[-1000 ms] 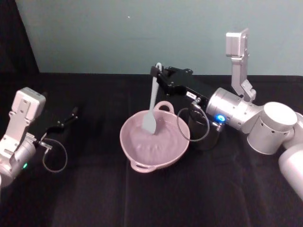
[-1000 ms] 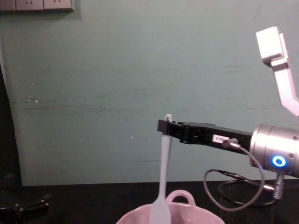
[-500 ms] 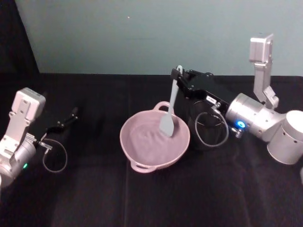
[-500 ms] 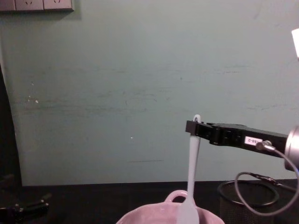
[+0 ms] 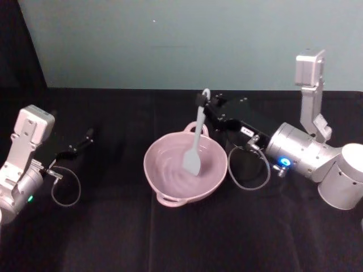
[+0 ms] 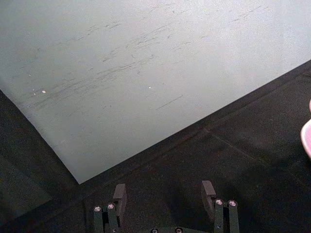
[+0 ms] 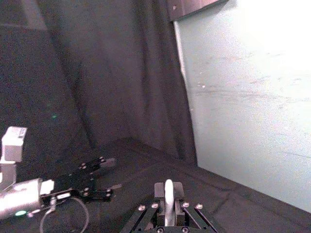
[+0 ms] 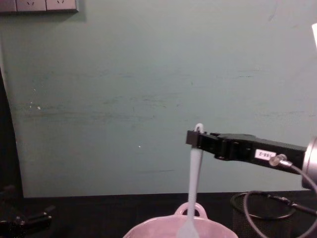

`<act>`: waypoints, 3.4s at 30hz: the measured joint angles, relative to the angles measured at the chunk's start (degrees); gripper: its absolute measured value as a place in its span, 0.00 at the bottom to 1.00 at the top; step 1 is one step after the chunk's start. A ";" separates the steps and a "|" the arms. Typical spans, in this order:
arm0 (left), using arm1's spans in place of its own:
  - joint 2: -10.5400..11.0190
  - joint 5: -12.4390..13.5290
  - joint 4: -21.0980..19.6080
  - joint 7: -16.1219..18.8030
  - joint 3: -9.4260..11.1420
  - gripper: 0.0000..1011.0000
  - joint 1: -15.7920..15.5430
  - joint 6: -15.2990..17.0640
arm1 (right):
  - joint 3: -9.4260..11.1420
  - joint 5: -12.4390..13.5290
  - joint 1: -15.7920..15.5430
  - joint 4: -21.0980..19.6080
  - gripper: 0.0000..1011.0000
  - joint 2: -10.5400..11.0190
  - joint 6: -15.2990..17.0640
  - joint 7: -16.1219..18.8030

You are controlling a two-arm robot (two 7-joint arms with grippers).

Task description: Use the one hand to pick up the spoon and stir the clear water in the bowl.

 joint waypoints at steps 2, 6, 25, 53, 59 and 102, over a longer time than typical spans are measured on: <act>0.00 0.00 0.00 0.00 0.00 1.00 0.00 0.00 | -0.70 -0.12 0.25 -0.01 0.11 -0.36 0.22 0.37; 0.00 0.00 0.00 0.00 0.00 1.00 0.00 0.00 | -1.89 -0.36 1.23 0.78 0.11 -1.23 0.45 1.05; 0.00 0.00 0.00 0.00 0.00 1.00 0.00 0.00 | -4.34 -1.97 10.13 13.09 0.11 -6.49 -0.68 3.55; 0.00 0.00 0.00 0.00 0.00 1.00 0.00 0.00 | -1.65 -1.16 1.31 0.08 0.11 0.00 1.88 0.45; 0.00 0.00 0.00 0.00 0.00 1.00 0.00 0.00 | -3.41 -1.43 2.41 0.60 0.11 -1.39 1.97 1.31; 0.00 0.00 0.00 0.00 0.00 1.00 0.00 0.00 | -1.63 -4.07 2.05 0.14 0.11 0.49 1.99 -1.19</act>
